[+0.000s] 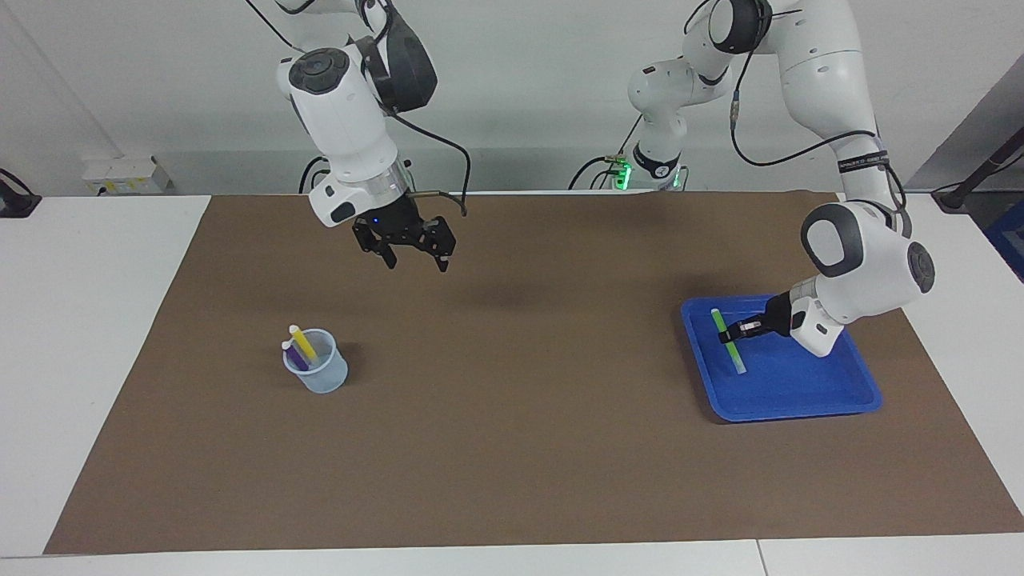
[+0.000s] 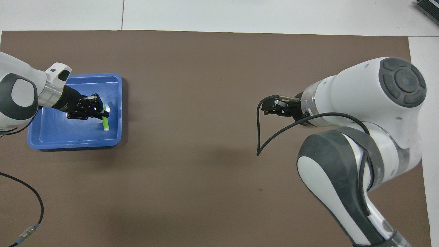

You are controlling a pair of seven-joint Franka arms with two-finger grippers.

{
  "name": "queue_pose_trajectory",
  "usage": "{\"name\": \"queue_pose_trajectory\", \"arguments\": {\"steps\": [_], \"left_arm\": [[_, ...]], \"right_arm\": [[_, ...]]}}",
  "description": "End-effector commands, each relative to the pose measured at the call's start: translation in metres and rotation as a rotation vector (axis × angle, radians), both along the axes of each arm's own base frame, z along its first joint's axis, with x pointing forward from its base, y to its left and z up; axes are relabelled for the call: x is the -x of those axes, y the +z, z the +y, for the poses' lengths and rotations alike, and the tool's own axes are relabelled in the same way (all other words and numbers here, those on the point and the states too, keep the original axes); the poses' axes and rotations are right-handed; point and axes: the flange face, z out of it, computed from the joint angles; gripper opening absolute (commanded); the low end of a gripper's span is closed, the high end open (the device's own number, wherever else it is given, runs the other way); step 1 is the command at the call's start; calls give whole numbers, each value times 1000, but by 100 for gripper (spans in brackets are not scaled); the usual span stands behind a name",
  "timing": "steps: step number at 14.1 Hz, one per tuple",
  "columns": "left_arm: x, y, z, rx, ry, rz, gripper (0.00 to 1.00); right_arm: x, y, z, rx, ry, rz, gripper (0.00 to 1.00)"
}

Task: Transfer and insert pens with both arms
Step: 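Lift the green pen toward the right gripper while the right gripper approaches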

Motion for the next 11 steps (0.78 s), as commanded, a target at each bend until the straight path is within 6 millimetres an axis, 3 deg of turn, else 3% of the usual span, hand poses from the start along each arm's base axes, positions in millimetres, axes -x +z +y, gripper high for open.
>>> {"name": "queue_pose_trajectory", "arguments": {"steps": [1,4,6,8,11], "left_arm": [[11,40,-20,-21,193,96,0],[19,71,-68,-62,378,183,0],[22,87,-99,-4,466,236,0],[27,94,-137,36,507,281,0],[35,87,-186,30,556,265,0]], "right_arm": [[8,1,-1,-14,-55,7,99],[3,3,5,-91,-124,-15,99],[7,5,33,-150,-211,-41,99],[5,10,50,-209,-287,-82,99],[8,14,77,-326,-433,-78,99]]}}
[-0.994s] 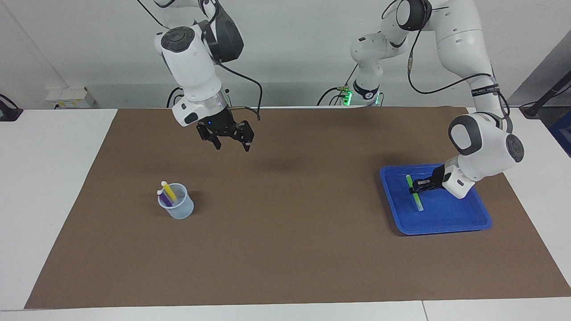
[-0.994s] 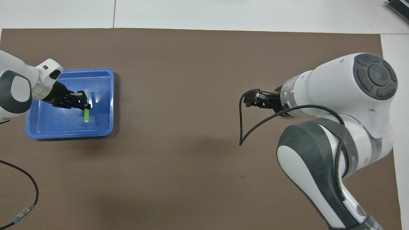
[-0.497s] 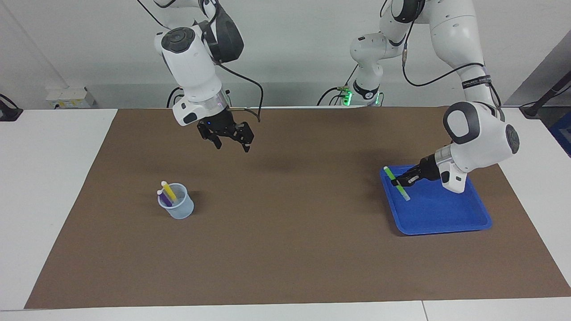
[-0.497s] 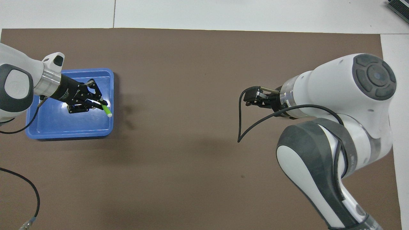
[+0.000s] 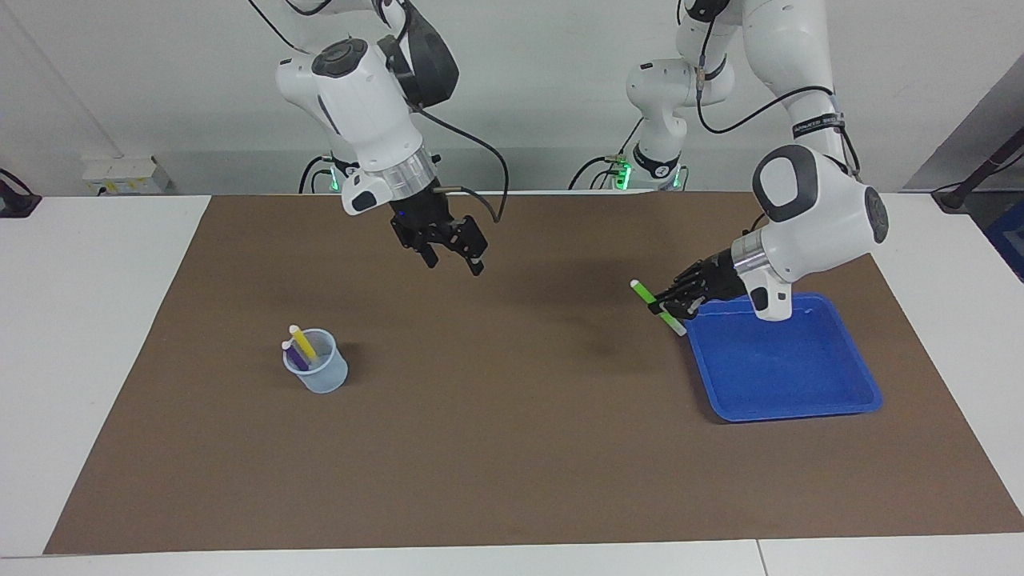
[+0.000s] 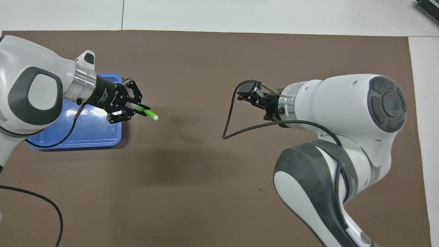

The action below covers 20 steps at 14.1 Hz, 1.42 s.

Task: Transfer and insert pens with both arms
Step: 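Lift the green pen toward the right gripper while the right gripper approaches, then grasp the green pen with the right gripper beside the left gripper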

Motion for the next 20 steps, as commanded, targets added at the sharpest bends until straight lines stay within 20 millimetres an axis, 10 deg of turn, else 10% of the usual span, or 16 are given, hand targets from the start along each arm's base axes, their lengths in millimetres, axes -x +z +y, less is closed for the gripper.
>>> {"name": "queue_pose_trajectory", "arguments": {"steps": [1,10,14,20], "left_arm": [[12,-5,-34,18,69,-3,0],[23,-4,-90,186,333,47,0],[38,-3,-119,191,282,55,0],[46,-2,-112,194,242,87,0]], "right_arm": [[5,-6,19,-89,-138,20,99],[34,-54,84,-160,-245,102,99],[40,-63,84,-142,-235,111,90],[21,-64,59,-131,-212,55,88]]}}
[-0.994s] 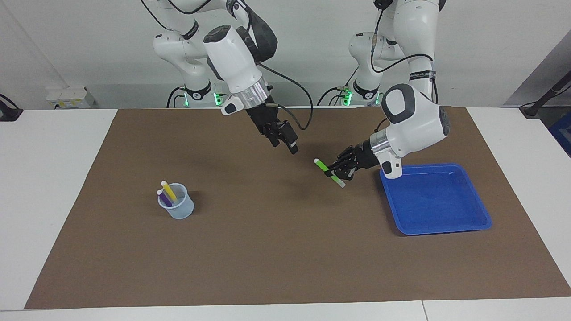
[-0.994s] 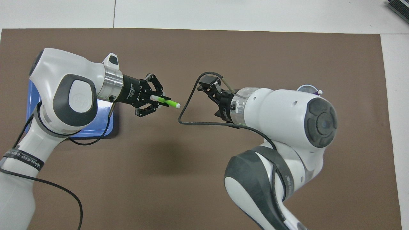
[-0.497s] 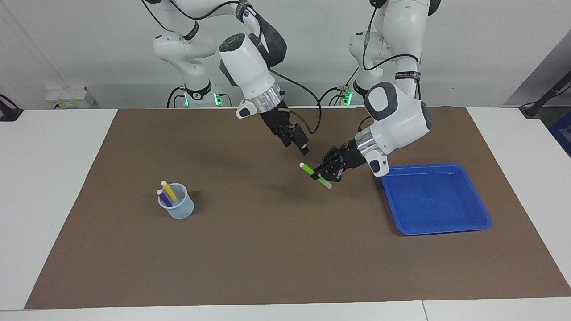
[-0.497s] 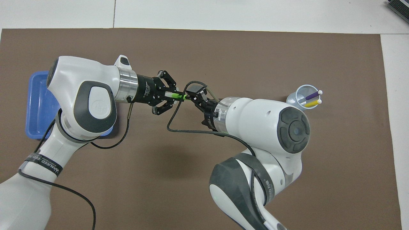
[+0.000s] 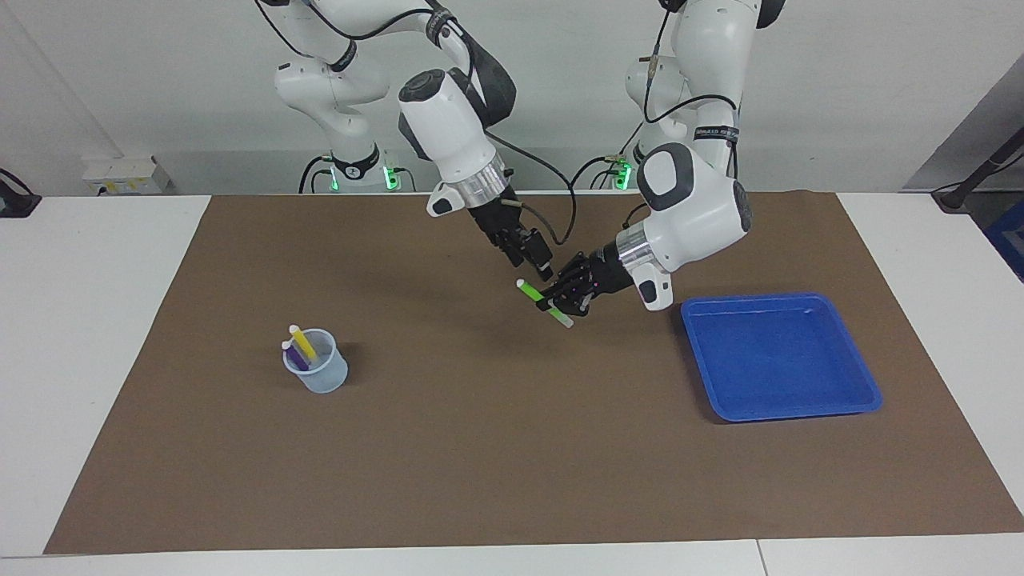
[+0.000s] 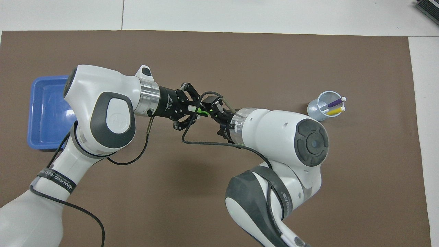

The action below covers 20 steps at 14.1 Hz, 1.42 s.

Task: Transfer and insert pens with both arms
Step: 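Grasp the green pen with the right gripper beside the left gripper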

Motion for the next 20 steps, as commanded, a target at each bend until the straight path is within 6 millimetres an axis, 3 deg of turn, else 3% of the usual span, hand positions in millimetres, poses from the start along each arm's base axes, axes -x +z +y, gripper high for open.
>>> {"name": "queue_pose_trajectory", "arguments": {"steps": [1,5,8,20], "left_arm": [[14,10,7,15,-6,9,0],[14,9,8,14,-2,8,0],[14,9,8,14,-1,7,0],[13,10,7,14,1,4,0]], "right_arm": [[-4,-2,-11,0,13,-23,86],[-5,-5,-13,3,10,-19,81],[-4,-6,-13,4,12,-19,67],[-2,-9,-8,-1,9,-10,60]]}}
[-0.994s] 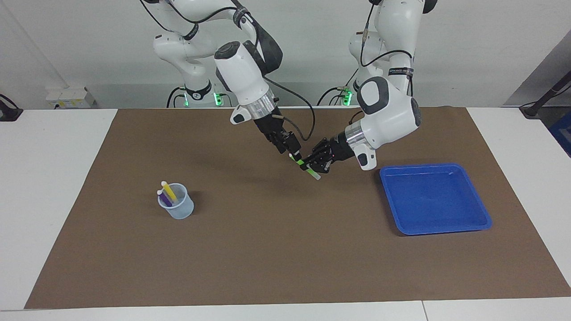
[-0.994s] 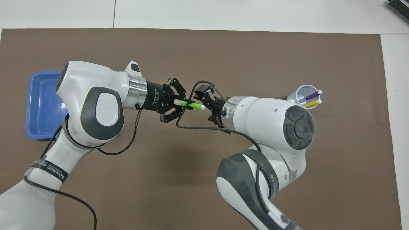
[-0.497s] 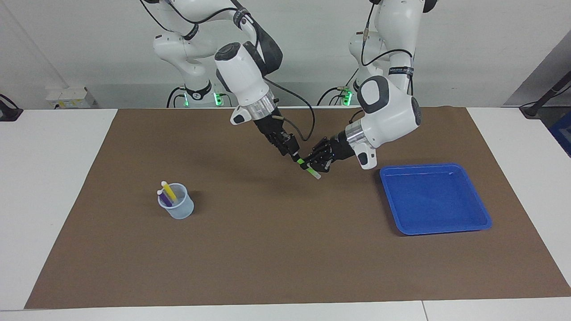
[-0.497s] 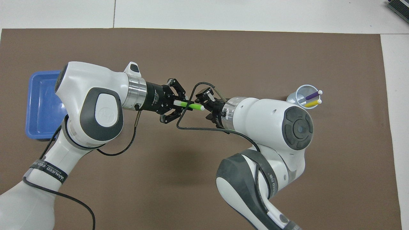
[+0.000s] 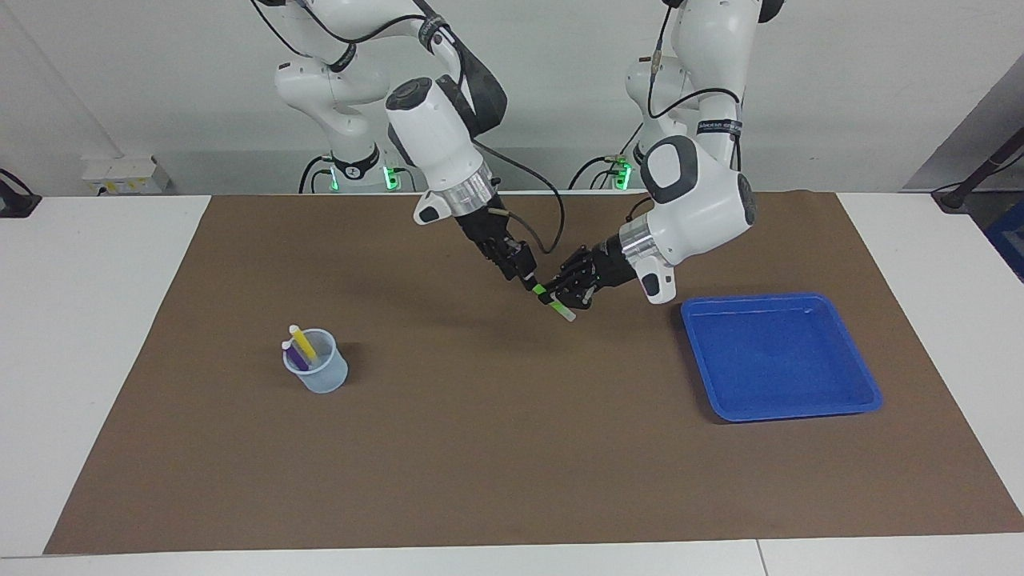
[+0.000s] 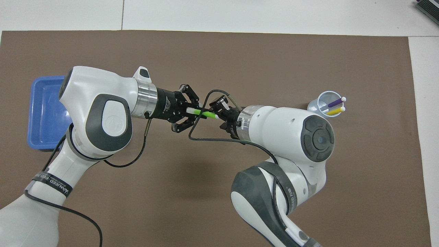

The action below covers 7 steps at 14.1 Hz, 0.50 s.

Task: Transfer and insert pens with both arms
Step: 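Grasp the green pen with the right gripper beside the left gripper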

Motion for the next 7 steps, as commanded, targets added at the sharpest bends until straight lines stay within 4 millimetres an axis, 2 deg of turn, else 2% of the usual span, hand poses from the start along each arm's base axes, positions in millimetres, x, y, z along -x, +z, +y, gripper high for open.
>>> {"name": "queue_pose_trajectory", "arguments": {"steps": [1,7], "left_arm": [[8,4,5,13,6,6,0],[7,5,6,14,7,4,0]], "right_arm": [[0,-1,0,-14,1,-12,58],[1,0,3,-23,-2,-27,47]]}}
